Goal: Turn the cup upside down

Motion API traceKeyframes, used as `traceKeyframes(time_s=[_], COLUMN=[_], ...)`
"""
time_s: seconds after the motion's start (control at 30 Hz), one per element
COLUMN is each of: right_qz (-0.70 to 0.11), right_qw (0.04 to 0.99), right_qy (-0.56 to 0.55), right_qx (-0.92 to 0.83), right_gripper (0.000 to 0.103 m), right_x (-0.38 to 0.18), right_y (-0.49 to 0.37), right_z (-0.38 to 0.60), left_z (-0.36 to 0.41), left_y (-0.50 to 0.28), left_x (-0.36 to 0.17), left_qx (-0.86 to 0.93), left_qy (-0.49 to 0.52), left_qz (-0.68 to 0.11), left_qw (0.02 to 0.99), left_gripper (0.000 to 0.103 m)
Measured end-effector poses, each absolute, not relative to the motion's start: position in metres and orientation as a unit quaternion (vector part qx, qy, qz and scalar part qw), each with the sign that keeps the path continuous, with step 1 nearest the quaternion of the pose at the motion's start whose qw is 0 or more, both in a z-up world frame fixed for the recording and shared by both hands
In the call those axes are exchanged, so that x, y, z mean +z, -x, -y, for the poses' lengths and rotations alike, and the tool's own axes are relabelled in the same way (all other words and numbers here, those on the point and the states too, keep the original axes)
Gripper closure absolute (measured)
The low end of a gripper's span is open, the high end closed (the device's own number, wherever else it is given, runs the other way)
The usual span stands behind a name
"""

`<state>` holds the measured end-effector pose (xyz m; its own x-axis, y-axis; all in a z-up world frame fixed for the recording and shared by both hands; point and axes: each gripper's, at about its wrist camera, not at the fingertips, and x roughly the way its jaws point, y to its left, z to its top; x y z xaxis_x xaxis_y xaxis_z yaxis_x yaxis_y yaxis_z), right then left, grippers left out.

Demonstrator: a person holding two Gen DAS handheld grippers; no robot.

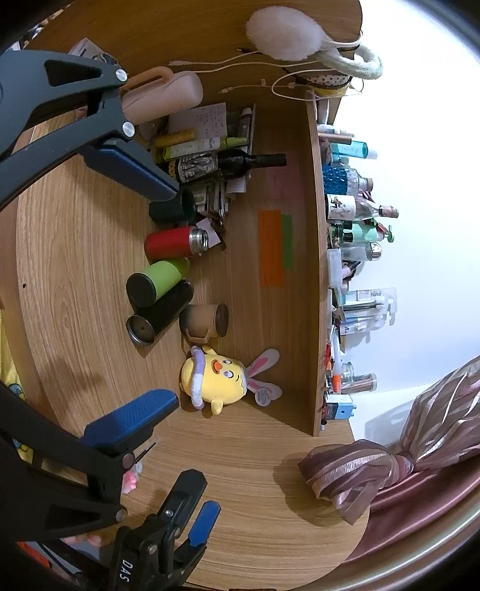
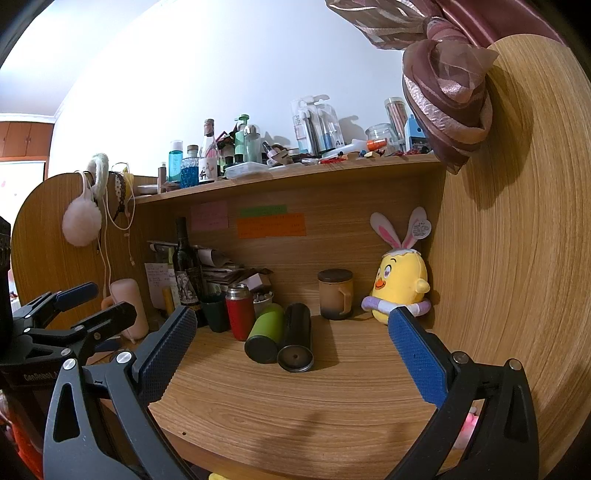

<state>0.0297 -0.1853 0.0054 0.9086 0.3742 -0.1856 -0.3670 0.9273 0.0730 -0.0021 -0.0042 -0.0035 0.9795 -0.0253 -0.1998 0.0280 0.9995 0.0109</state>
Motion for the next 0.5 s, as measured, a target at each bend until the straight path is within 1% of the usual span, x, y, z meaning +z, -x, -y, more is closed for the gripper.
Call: traceKeyframes(time_s=[0.5], right_qz=[-0.099], right_qw=[0.977], right_qy=[-0.018], right_qx=[0.19], right_gripper=[0.0], right_x=[0.0052], right_y=[-0.0303], right_z=[0.1842], left_z=[0.0005], left_y=[0.0036], left_x=[-0.0042], left_qx=[-0.013], left_qy=[-0.002], left_qz=[-0.099], left_qw=[0.995], left_gripper=[0.0])
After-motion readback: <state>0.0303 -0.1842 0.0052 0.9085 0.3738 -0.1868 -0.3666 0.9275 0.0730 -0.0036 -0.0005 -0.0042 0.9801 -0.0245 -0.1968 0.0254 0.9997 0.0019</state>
